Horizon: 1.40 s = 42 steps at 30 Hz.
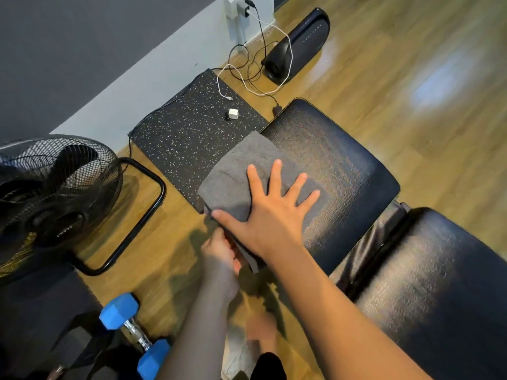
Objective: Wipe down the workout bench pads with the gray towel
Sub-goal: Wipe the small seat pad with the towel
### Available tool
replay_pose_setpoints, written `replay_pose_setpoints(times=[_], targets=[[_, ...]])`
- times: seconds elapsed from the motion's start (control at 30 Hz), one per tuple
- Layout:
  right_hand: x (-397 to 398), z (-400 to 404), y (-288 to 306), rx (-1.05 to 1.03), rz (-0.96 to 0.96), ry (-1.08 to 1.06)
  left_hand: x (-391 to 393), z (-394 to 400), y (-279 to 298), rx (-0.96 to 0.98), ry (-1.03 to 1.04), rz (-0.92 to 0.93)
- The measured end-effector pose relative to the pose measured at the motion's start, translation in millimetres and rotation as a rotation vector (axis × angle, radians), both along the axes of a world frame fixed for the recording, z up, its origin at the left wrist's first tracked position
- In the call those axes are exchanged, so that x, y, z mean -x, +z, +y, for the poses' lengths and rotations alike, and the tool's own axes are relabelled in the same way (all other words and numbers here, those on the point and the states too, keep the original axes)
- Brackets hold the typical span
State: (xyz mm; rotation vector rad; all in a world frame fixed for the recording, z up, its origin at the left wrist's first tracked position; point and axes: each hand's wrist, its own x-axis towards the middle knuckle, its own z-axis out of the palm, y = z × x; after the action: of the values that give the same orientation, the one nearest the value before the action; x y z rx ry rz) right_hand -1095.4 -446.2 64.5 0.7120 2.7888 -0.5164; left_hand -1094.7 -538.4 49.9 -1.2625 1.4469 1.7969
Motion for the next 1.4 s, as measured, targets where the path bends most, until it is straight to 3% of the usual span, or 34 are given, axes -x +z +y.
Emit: replay_pose_setpoints(times=[0.17,0.5,0.6,0.9,1.17,1.3,1.4], targets=[[-6.5,0.0,-10.6,-0.051,0.014,0.106,-7.4,-4.4,-14.6,0.085,0.149,-0.121],[22.0,51.1,-23.3,-0.142,0.09,0.129,24.2,26.1,-35.1,0.221,0.17,-0.032],[41.1,77.5,-26.2,-0.166,0.082,0.074,24.0,52.9,-8.6,0.285,0.117,0.023],[85.1,147.8,-26.3,-0.127,0.047,-0.253,28.4,73.6,-11.8,0.378,0.098,0.055],[41.2,88.1,-17.7,-0.101,-0.002,-0.046,22.7,66.1,-1.5,0.226,0.137,0.041],[19.2,52.1,-16.1,-0.047,0.024,0.005,20.2,56.0,-23.5,0.006,0.27,0.067],[-1.1,28.1,-15.7,-0.046,0.088,0.045,15.7,49.1,-39.2,-0.061,0.217,0.106]])
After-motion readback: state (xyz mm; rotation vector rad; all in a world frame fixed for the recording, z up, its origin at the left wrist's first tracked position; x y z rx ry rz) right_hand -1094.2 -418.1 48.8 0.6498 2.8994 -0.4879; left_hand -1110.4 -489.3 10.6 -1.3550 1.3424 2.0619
